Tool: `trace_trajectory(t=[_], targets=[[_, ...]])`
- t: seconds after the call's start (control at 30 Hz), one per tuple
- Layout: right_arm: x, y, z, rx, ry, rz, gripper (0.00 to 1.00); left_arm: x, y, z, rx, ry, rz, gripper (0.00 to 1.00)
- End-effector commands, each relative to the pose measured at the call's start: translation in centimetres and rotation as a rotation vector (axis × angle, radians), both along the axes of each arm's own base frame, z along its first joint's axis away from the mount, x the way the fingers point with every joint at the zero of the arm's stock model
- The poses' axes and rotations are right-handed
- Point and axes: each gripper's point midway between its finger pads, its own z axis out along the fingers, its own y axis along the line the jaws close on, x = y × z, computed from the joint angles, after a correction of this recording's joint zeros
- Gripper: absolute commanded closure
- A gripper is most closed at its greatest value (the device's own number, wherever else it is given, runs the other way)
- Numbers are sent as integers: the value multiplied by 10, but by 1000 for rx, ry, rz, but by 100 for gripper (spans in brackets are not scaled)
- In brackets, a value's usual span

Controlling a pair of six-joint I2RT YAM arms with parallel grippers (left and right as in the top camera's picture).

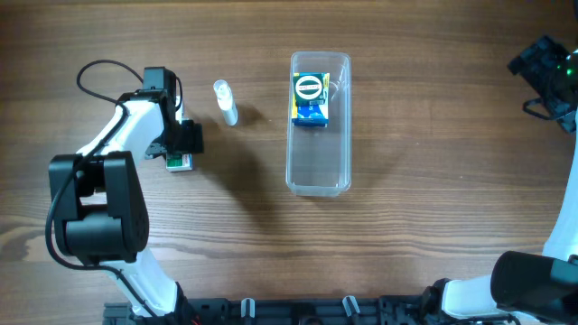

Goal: Pack container
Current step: 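Lower the left gripper over the tube box and grasp it, then lift the tube box and carry it over the container's near end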

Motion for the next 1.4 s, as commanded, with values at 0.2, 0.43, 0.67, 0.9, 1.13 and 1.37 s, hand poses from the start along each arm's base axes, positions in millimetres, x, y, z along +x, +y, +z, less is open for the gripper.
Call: trace_trajectory(t=[0.2,0.43,0.67,0.9,1.13,1.37], targets=[[0,-2,-2,-1,4,-17,0,-4,-1,-11,-16,30,15,46],[0,-2,-2,0,4,-17,0,3,-1,7,-21,-25,17,49],[0,-2,-2,-1,4,-17,0,10,-3,43,-30,-122,37,53],[0,-2,-2,-1,4,-16,0,7,-7,102,-62,-251,77,53],[0,-2,-2,-1,4,-16,0,-19,-28,201,-207,-491,110,51],[0,-2,-2,0,4,-17,0,-48,-91,246,-391,-574,24,53]])
